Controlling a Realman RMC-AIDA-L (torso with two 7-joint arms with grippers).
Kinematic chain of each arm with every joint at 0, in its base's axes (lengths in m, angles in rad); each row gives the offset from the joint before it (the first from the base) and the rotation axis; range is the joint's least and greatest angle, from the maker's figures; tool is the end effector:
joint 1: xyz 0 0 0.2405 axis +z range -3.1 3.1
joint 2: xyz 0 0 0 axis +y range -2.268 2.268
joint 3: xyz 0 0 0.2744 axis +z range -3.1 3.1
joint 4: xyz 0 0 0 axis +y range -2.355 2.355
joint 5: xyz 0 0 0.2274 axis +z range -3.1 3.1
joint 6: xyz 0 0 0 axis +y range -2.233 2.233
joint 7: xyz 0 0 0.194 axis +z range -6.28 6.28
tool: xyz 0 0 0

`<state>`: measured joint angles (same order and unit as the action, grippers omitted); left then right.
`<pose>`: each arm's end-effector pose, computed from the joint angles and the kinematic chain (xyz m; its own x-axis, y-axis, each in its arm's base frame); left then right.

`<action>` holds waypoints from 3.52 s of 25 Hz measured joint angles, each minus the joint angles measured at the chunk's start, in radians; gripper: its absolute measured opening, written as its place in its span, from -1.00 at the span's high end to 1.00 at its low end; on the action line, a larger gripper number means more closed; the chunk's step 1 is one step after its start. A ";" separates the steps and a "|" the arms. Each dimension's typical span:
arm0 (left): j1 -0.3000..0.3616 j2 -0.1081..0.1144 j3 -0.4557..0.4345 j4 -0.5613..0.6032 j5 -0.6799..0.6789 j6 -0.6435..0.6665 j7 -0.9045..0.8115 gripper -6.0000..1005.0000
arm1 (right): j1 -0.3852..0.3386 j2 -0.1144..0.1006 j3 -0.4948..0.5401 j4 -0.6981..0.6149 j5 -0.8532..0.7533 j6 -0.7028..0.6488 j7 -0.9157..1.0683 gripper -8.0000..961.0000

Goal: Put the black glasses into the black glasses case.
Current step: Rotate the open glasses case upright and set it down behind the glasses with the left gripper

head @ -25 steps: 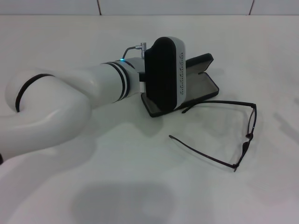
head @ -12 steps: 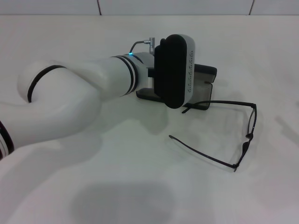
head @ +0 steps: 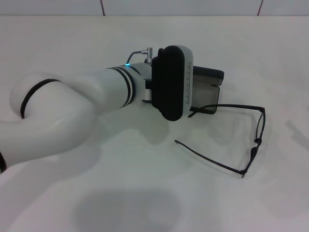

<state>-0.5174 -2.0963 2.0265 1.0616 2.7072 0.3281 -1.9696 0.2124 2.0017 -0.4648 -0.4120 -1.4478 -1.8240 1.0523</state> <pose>-0.1789 0.4308 -0.1691 0.8392 -0.3464 -0.4193 -0.5379 -0.6423 -0.5460 0.3369 0.2856 0.0607 0.4484 0.0391 -0.8930 -0.6619 -0.6569 -0.3611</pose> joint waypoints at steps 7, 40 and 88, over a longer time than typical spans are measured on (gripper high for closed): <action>0.027 -0.002 0.009 0.037 0.000 -0.005 0.000 0.20 | 0.006 0.000 0.000 0.000 0.000 0.000 0.000 -0.65; 0.029 -0.006 -0.014 0.111 0.023 0.082 -0.044 0.58 | 0.009 0.001 0.000 -0.001 0.001 0.007 -0.002 -0.65; 0.107 -0.007 0.070 0.165 0.076 0.163 -0.106 0.86 | 0.017 0.003 0.000 0.024 0.001 0.009 -0.025 -0.65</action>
<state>-0.4104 -2.1028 2.0964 1.2269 2.7829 0.4908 -2.0755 0.2292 2.0049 -0.4648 -0.3881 -1.4471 -1.8147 1.0277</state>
